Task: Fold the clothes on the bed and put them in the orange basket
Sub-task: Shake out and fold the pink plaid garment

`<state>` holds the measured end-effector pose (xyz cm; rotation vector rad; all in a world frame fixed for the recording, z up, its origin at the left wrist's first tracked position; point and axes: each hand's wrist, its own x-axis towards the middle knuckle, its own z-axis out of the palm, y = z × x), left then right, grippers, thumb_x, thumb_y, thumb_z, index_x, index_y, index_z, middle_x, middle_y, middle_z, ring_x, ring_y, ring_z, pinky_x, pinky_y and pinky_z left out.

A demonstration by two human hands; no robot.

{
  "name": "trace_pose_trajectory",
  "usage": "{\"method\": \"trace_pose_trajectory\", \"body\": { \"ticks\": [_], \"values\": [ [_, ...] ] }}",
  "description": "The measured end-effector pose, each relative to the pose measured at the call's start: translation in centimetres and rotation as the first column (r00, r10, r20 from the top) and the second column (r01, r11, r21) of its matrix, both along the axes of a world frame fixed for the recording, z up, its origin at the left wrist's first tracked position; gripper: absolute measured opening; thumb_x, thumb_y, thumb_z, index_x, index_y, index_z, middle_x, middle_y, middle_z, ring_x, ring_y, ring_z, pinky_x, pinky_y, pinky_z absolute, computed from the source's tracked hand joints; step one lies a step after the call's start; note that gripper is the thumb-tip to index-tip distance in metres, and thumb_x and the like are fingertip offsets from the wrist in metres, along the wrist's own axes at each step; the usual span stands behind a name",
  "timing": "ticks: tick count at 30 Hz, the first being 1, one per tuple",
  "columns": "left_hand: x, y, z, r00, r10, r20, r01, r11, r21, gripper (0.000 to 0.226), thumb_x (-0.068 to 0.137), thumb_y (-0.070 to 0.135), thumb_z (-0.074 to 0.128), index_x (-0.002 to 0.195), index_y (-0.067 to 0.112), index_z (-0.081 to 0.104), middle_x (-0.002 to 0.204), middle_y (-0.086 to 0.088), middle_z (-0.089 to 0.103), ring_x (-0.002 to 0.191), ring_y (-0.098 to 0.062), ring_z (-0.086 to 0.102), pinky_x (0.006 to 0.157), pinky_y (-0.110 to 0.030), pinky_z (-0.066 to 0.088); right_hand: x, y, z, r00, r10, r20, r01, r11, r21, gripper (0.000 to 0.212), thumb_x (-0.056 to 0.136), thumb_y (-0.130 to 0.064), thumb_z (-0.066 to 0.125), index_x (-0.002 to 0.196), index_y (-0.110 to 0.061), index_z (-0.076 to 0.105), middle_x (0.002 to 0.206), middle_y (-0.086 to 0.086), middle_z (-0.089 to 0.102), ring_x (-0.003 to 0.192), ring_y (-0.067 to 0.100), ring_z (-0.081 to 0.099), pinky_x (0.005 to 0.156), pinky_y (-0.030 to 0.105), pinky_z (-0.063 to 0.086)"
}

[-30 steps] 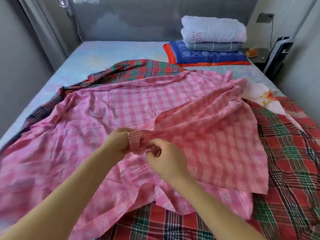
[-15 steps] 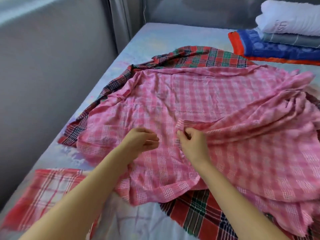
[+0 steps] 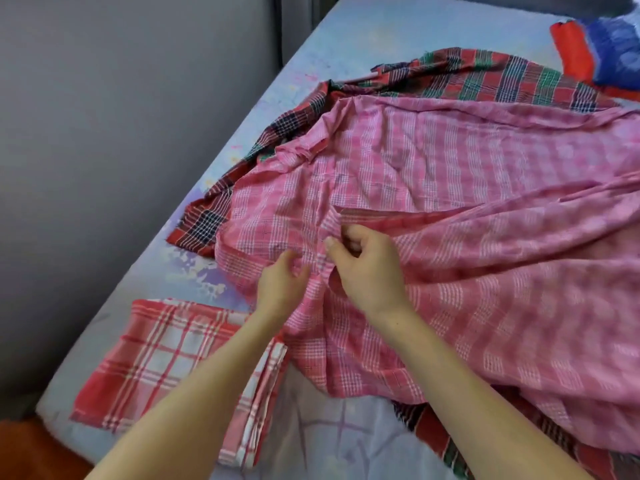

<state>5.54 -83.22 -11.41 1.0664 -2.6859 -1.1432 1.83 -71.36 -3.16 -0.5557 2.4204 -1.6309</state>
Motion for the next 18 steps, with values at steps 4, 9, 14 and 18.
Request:
{"method": "trace_pose_trajectory", "body": {
  "ticks": [4,9,14,18],
  "values": [
    [-2.2,0.9,-1.7,0.924,-0.366,0.112,0.381,0.903,-0.196,0.026,0.086,0.026,0.055,0.103,0.008,0.064,0.096,-0.014,0.065,0.093,-0.033,0.06,0.068,-0.032,0.036,-1.5,-0.7,-3.5,0.982,-0.185,0.035,0.181,0.979,0.089,0.034,0.088,-0.01,0.059,0.056,-0.015,0.048,0.047,-0.009,0.046,0.044,0.006,0.041,0.051,0.029,0.031],
    [-3.3,-0.3,-3.7,0.727,-0.6,0.334,0.687,0.635,-0.353,0.015,0.083,0.011,0.055,0.095,0.009,0.064,0.099,-0.009,0.054,0.095,-0.03,0.049,0.068,-0.029,0.038,-2.1,-0.3,-5.7,0.973,-0.21,0.1,0.195,0.971,0.136,0.037,0.09,-0.011,0.056,0.055,-0.016,0.046,0.043,-0.012,0.043,0.044,0.002,0.035,0.051,0.021,0.029],
    [-4.2,-2.5,-2.3,0.497,-0.77,0.4,0.843,0.32,-0.432,0.033,0.029,0.014,0.086,0.038,0.022,0.056,0.049,0.007,0.048,0.05,-0.017,0.048,0.045,-0.019,0.029,-2.1,0.0,-5.1,0.969,-0.218,0.111,0.199,0.966,0.163,0.038,0.09,-0.012,0.056,0.054,-0.012,0.044,0.044,-0.009,0.038,0.045,0.004,0.032,0.048,0.018,0.026],
    [-4.5,-2.3,3.0,0.338,-0.818,0.465,0.886,0.109,-0.451,0.015,0.055,0.014,0.081,0.056,0.02,0.067,0.062,0.009,0.062,0.066,-0.018,0.06,0.06,-0.024,0.049,-2.5,1.2,-3.0,0.961,-0.248,0.124,0.231,0.963,0.14,0.029,0.092,-0.014,0.055,0.071,0.005,0.055,0.055,0.001,0.042,0.051,0.009,0.036,0.05,0.025,0.031]
  ]
}}
